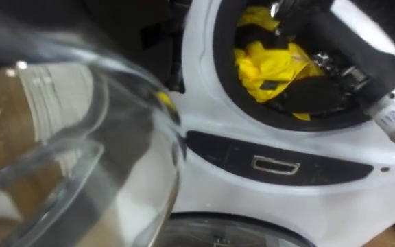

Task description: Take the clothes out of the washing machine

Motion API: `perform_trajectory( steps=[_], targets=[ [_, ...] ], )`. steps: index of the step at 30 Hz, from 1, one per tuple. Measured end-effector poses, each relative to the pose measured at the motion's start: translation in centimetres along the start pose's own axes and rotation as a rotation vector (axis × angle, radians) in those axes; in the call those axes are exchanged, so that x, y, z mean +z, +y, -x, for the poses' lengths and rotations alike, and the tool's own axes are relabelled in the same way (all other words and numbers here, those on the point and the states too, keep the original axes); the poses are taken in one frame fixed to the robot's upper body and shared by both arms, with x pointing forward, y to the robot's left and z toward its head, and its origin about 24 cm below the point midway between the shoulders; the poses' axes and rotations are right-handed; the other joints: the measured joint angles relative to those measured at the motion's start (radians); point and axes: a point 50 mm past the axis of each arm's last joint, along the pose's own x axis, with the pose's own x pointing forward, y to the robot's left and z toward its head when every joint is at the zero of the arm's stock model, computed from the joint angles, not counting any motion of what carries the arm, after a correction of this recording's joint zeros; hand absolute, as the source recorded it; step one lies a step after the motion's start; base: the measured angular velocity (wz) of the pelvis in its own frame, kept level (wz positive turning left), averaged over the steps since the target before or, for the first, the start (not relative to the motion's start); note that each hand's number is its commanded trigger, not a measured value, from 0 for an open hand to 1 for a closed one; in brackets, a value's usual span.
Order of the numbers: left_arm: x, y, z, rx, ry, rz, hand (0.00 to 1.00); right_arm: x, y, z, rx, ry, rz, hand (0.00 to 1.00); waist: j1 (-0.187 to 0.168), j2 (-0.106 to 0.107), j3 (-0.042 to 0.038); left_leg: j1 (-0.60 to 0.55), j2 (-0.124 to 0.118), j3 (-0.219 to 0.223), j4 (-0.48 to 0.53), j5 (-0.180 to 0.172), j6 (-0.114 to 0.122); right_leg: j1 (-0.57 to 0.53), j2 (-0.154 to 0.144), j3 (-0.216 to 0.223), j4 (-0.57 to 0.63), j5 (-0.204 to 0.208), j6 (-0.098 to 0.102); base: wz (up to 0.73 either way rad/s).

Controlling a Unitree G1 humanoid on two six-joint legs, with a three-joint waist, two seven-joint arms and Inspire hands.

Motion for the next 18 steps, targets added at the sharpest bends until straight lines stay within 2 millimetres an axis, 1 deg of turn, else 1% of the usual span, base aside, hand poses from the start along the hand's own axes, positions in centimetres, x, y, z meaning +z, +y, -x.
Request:
perform_trajectory(
  steps=[1, 3, 4, 5, 6, 7, 8, 9, 10, 11, 12, 13, 14, 15, 18],
  targets=[
    [-0.3, -0.1, 0.0, -0.001, 0.009, -0.001, 0.00, 0.1, 0.1, 0.3, -0.003, -0.008, -0.020, 1.00, -0.005, 0.004, -0.0003, 0.001, 0.001, 0.001, 0.000, 0.000, 0.000, 0.001, 0.000, 0.000, 0.000, 0.000, 0.000, -0.03],
    [-0.8, -0.4, 0.1, -0.008, 0.035, 0.020, 0.00, 0.0, 0.2, 1.2, -0.018, -0.018, -0.068, 1.00, -0.028, 0.017, -0.0027, 0.002, 0.002, 0.008, -0.002, 0.000, 0.000, 0.001, 0.001, 0.005, 0.000, 0.000, 0.000, -0.10],
    [-0.9, -0.5, 0.1, -0.009, 0.037, 0.027, 0.00, -0.1, 0.2, 1.4, -0.023, -0.015, -0.077, 1.00, -0.029, 0.020, -0.0030, 0.003, 0.003, 0.015, -0.002, 0.000, 0.000, 0.001, 0.001, 0.011, 0.000, 0.000, 0.000, -0.25],
    [-1.2, -0.5, 0.2, -0.006, 0.046, 0.043, 0.00, -0.3, 0.0, 1.8, -0.032, -0.005, -0.074, 1.00, -0.029, 0.024, -0.0050, 0.006, 0.005, 0.024, -0.002, -0.001, -0.001, 0.001, 0.003, 0.025, 0.000, 0.000, 0.000, -0.27],
    [-1.6, -0.6, 0.3, -0.001, 0.055, 0.058, 0.00, -0.5, -0.2, 2.1, -0.044, 0.006, -0.072, 1.00, -0.035, 0.031, -0.0091, 0.009, 0.006, 0.028, -0.002, -0.002, -0.001, 0.003, 0.003, 0.028, 0.000, 0.000, 0.000, -0.20],
    [-1.8, -0.6, 0.3, 0.000, 0.060, 0.063, 0.00, -0.6, -0.4, 2.3, -0.052, 0.012, -0.074, 1.00, -0.042, 0.029, -0.0119, 0.010, 0.006, 0.029, -0.002, -0.002, -0.001, 0.005, 0.003, 0.028, 0.000, 0.000, 0.000, -0.06],
    [-2.1, -0.7, 0.4, 0.003, 0.068, 0.063, 0.00, -0.7, -0.8, 2.7, -0.072, 0.020, -0.085, 1.00, -0.058, 0.031, -0.0130, 0.010, 0.006, 0.028, 0.000, -0.003, -0.001, 0.008, 0.002, 0.031, -0.001, 0.000, 0.000, 0.00],
    [-2.4, -0.6, 0.4, 0.010, 0.074, 0.068, 0.00, -0.9, -1.3, 3.3, -0.099, 0.028, -0.107, 1.00, -0.067, 0.026, -0.0134, 0.010, 0.003, 0.029, 0.003, -0.003, -0.001, 0.008, 0.000, 0.033, -0.002, -0.007, -0.005, 0.00],
    [-2.5, -0.5, 0.4, 0.014, 0.078, 0.068, 0.00, -1.0, -1.4, 3.6, -0.112, 0.032, -0.118, 1.00, -0.072, 0.021, -0.0131, 0.011, 0.000, 0.030, 0.004, -0.003, -0.001, 0.008, -0.002, 0.038, -0.003, -0.014, -0.004, -0.05],
    [-3.0, -0.5, 0.5, 0.018, 0.089, 0.071, 0.00, -1.4, -1.7, 4.3, -0.139, 0.051, -0.145, 1.00, -0.080, 0.017, -0.0135, 0.014, -0.001, 0.035, 0.006, -0.004, -0.002, 0.007, -0.006, 0.040, -0.003, -0.015, -0.005, -0.04],
    [-3.1, -0.5, 0.6, 0.019, 0.091, 0.074, 0.00, -1.7, -1.9, 5.1, -0.158, 0.077, -0.164, 1.00, -0.089, 0.008, -0.0135, 0.015, -0.001, 0.036, 0.007, -0.004, -0.003, 0.007, -0.005, 0.040, -0.002, -0.017, -0.006, 0.00],
    [-3.2, -0.5, 0.6, 0.019, 0.092, 0.074, 0.00, -1.9, -1.9, 5.4, -0.166, 0.090, -0.168, 1.00, -0.092, 0.012, -0.0138, 0.015, -0.001, 0.037, 0.007, -0.004, -0.003, 0.006, -0.004, 0.041, -0.002, -0.017, -0.007, -0.04],
    [-3.2, -0.5, 0.6, 0.018, 0.093, 0.073, 0.00, -2.1, -2.1, 5.9, -0.179, 0.112, -0.165, 1.00, -0.106, 0.005, -0.0125, 0.015, -0.001, 0.041, 0.008, -0.004, -0.004, 0.004, -0.002, 0.044, -0.002, -0.017, -0.007, -0.10],
    [-3.1, -0.5, 0.6, 0.019, 0.087, 0.075, 0.00, -2.2, -2.3, 6.3, -0.195, 0.129, -0.158, 1.00, -0.108, 0.002, -0.0143, 0.014, 0.000, 0.048, 0.010, -0.004, -0.005, -0.001, 0.003, 0.052, -0.001, -0.016, -0.008, -0.14],
    [-2.6, -0.4, 0.5, 0.021, 0.062, 0.080, 0.00, -2.3, -2.9, 7.0, -0.242, 0.138, -0.132, 1.00, -0.121, 0.000, -0.0147, 0.013, 0.002, 0.053, 0.010, -0.008, -0.007, -0.003, 0.005, 0.056, -0.002, -0.016, -0.009, -0.07]
  ],
)
